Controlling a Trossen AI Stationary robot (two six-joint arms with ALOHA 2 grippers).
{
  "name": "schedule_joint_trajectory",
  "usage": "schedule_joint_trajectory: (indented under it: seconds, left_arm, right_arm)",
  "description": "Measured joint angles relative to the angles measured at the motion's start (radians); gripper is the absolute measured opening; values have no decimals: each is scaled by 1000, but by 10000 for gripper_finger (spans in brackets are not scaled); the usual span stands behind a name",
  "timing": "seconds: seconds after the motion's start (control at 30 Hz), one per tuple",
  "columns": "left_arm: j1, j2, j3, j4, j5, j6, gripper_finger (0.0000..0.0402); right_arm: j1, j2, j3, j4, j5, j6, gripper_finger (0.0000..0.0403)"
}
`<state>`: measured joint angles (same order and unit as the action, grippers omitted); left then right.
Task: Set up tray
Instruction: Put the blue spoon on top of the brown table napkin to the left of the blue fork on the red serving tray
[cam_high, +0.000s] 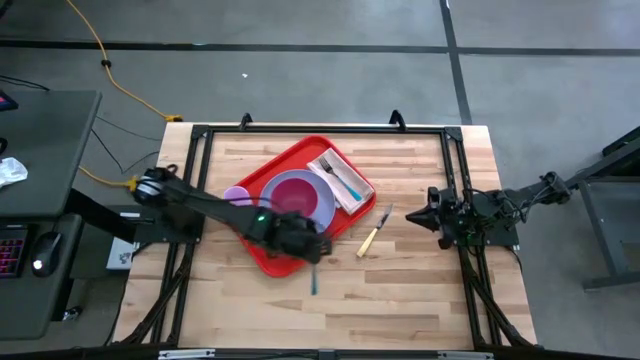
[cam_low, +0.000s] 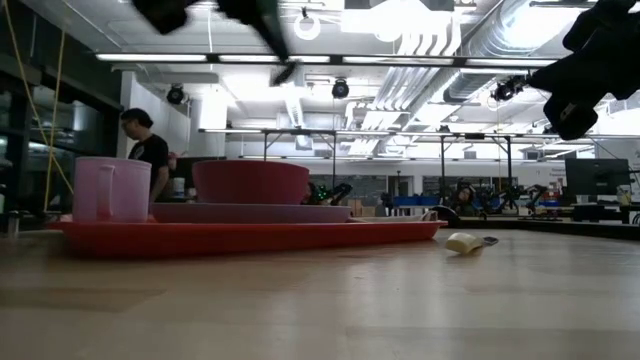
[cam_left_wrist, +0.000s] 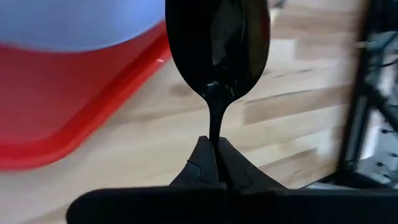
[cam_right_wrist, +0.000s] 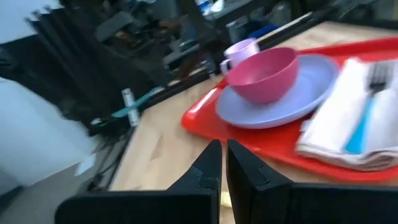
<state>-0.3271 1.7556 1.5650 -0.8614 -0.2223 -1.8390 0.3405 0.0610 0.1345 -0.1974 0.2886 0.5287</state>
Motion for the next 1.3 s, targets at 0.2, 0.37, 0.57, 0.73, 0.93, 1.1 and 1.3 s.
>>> schedule_joint_trajectory:
  seconds: [0.2,0.37,0.57,0.73,0.93,1.1,1.3]
  left_arm:
    - [89,160,214,-2,7,123,10]
    - [148,273,358,-20,28,202,10]
    - [203,354,460,-21,29,247,10]
    - [248,375,471,-4,24,277,10]
    - [293,377,471,-3,-13,314,10]
    - [321,377,471,-1,-25,342,10]
    - [338,377,471,2,-65,364,10]
  right_arm:
    - [0,68,0,26,-91,118,1]
    - [0,133,0,46,-157,171,4]
    - [0,192,0,114,-179,231,30]
    - [0,255,0,178,-180,268,61]
    - [0,351,0,266,-133,297,88]
    - [0,448,2,384,-46,309,107]
    - [-42,586,64,397,1,295,128]
